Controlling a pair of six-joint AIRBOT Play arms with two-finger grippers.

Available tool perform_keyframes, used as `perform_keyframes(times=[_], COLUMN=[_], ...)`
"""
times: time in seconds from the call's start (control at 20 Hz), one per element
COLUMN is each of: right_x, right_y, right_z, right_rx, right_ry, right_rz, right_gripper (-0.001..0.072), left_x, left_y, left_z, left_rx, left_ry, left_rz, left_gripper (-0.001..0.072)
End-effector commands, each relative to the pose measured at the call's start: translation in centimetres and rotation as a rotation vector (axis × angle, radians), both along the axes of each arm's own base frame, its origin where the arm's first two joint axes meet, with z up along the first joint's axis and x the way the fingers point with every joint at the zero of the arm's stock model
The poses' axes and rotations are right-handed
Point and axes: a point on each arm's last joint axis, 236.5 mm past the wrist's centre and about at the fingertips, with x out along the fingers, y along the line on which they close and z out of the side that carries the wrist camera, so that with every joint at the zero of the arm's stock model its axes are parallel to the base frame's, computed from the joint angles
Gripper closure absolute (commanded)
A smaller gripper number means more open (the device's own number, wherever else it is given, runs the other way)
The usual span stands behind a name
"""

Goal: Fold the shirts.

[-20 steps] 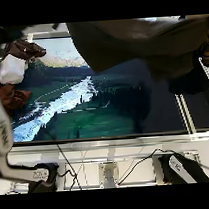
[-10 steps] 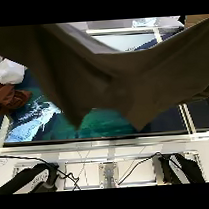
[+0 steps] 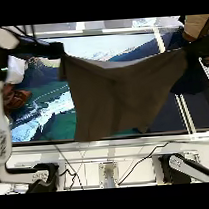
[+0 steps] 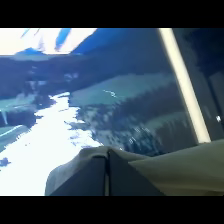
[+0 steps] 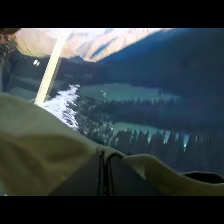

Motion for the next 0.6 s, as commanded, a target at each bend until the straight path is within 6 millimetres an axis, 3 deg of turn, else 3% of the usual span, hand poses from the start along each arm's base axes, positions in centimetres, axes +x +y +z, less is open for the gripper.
perform_keyframes(times=[0.0,0.1,0.15,0.25,0.35,0.4,0.45,0.55], right_x=[6.9,11.8,13.8,16.3,16.7,16.1,15.1,11.4], right_y=[0.2,1.0,1.0,1.3,1.2,0.4,-0.9,-5.3], right_z=[-10.1,-13.6,-14.1,-13.2,-11.9,-12.2,-13.3,-17.4], right_rx=[0.065,0.06,0.034,-0.067,-0.118,-0.137,-0.17,-0.296], right_ry=[0.155,0.11,0.05,-0.098,-0.137,-0.096,-0.025,0.194], right_rz=[-0.021,-0.079,-0.104,-0.105,-0.09,-0.093,-0.104,-0.137], right_gripper=[0.0689,0.0685,0.0654,0.0266,0.0261,0.0262,0.0263,0.0264], left_x=[7.7,10.4,10.8,11.0,10.7,10.2,9.2,5.9], left_y=[1.5,2.6,2.6,2.4,2.1,2.0,2.1,3.0], left_z=[-7.6,-8.5,-8.6,-7.8,-6.3,-6.1,-6.5,-9.7], left_rx=[-0.054,-0.092,-0.105,-0.146,-0.226,-0.246,-0.235,-0.118], left_ry=[0.02,0.025,0.04,0.034,0.029,0.046,0.087,0.239], left_rz=[0.194,0.247,0.234,0.185,0.149,0.129,0.11,0.053], left_gripper=[0.0701,0.0699,0.0678,0.0038,0.0009,0.0008,0.0008,0.0009])
